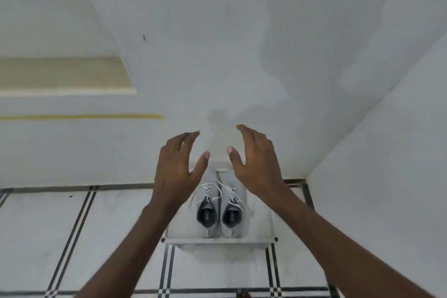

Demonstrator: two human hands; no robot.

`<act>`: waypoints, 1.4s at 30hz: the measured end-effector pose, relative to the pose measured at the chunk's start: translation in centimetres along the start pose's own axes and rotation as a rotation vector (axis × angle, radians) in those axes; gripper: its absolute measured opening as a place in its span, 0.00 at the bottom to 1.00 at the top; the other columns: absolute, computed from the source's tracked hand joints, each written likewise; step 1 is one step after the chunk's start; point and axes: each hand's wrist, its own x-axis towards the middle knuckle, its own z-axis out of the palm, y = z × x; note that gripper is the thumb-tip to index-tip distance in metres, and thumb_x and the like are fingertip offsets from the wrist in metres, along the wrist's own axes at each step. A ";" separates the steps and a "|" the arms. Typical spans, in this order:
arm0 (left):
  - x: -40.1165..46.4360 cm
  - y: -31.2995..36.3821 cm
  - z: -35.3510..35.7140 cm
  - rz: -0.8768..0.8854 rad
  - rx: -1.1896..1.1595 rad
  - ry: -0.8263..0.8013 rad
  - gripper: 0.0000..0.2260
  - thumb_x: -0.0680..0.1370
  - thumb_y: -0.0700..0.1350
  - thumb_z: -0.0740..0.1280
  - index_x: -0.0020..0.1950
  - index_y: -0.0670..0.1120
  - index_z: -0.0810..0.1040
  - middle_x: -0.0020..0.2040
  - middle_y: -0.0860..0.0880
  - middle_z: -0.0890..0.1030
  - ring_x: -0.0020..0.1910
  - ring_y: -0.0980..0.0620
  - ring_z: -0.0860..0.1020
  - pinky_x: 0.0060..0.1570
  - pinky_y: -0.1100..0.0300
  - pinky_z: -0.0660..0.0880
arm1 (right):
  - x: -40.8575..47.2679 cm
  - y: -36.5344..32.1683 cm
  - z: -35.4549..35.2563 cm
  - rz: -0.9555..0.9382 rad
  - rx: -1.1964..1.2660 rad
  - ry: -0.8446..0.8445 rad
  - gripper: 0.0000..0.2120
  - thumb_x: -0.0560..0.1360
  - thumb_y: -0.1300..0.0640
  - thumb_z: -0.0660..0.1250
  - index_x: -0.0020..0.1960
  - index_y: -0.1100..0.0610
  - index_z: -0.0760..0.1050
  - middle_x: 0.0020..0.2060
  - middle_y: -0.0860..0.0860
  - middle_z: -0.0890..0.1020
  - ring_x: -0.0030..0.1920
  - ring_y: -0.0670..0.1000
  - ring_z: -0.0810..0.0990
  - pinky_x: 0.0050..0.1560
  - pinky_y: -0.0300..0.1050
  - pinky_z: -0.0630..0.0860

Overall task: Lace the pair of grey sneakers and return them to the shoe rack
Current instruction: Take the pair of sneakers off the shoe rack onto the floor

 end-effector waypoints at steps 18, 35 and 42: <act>-14.1 -21.6 33.0 -0.562 0.091 -0.658 0.30 0.77 0.42 0.64 0.77 0.45 0.58 0.64 0.39 0.75 0.55 0.36 0.78 0.51 0.45 0.75 | -9.8 22.2 34.2 0.773 -0.004 -0.624 0.23 0.70 0.58 0.69 0.63 0.59 0.69 0.55 0.59 0.80 0.56 0.62 0.79 0.53 0.48 0.73; -17.0 -18.1 22.5 -0.542 0.069 -0.417 0.21 0.74 0.35 0.61 0.65 0.47 0.78 0.45 0.41 0.85 0.38 0.41 0.78 0.39 0.56 0.72 | -13.8 16.5 27.3 0.813 0.043 -0.403 0.09 0.73 0.61 0.62 0.51 0.64 0.75 0.50 0.62 0.82 0.51 0.65 0.79 0.45 0.46 0.68; -21.2 -14.5 14.9 -0.416 0.049 -0.335 0.19 0.73 0.36 0.63 0.61 0.48 0.80 0.38 0.42 0.83 0.32 0.46 0.70 0.36 0.58 0.64 | -19.2 12.0 19.8 0.669 0.012 -0.332 0.07 0.73 0.61 0.61 0.48 0.64 0.74 0.41 0.57 0.78 0.47 0.62 0.78 0.40 0.44 0.65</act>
